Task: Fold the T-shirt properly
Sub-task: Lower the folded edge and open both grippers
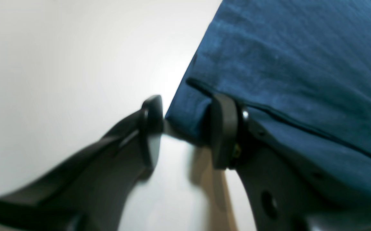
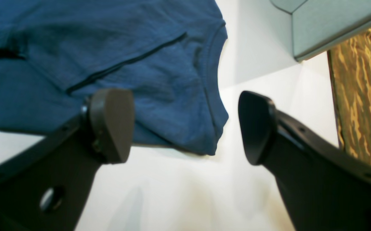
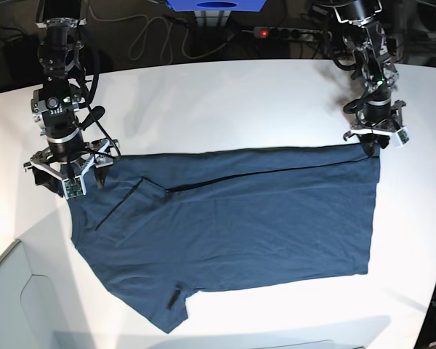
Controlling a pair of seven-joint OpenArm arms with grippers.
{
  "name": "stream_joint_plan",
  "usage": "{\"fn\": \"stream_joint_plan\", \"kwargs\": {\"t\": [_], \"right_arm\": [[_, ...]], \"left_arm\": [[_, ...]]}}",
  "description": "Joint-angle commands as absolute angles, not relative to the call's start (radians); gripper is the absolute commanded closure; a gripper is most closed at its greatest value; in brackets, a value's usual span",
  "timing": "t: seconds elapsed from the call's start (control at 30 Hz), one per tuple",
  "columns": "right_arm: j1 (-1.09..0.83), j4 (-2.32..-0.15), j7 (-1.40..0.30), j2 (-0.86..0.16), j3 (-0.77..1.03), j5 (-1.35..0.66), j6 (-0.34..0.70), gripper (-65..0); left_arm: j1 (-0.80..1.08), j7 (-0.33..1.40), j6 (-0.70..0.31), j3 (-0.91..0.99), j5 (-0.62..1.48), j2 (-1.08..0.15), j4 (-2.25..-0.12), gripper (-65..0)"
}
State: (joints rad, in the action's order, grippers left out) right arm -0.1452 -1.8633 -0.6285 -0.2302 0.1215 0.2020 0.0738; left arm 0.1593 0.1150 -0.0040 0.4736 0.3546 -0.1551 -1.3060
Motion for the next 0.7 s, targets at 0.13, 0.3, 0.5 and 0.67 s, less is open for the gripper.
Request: {"fn": "stream_joint_plan", "kwargs": {"t": [0.13,0.3,0.5,0.67], "right_arm": [[-0.114,-1.87,-0.605,-0.255,0.154,0.196,0.073,-48.9],[-0.059,-1.745,-0.604,-0.26,0.228,0.196,0.185,-49.0],[0.016,-1.561,-0.598,-0.254,0.334,0.196,0.357,-48.8],[0.048,-1.448,-0.595,-0.257,0.346,0.196,0.361,-48.6]], "left_arm": [[0.154,0.137,0.001,0.467,0.354,-0.162,-1.311,-19.5],[0.154,0.137,0.001,0.472,0.351,-0.157,-1.311,0.0],[0.154,0.139,0.005,0.473,0.349,-0.156,-1.311,0.0],[0.154,0.139,0.005,0.473,0.348,-0.157,-1.311,0.0]]}}
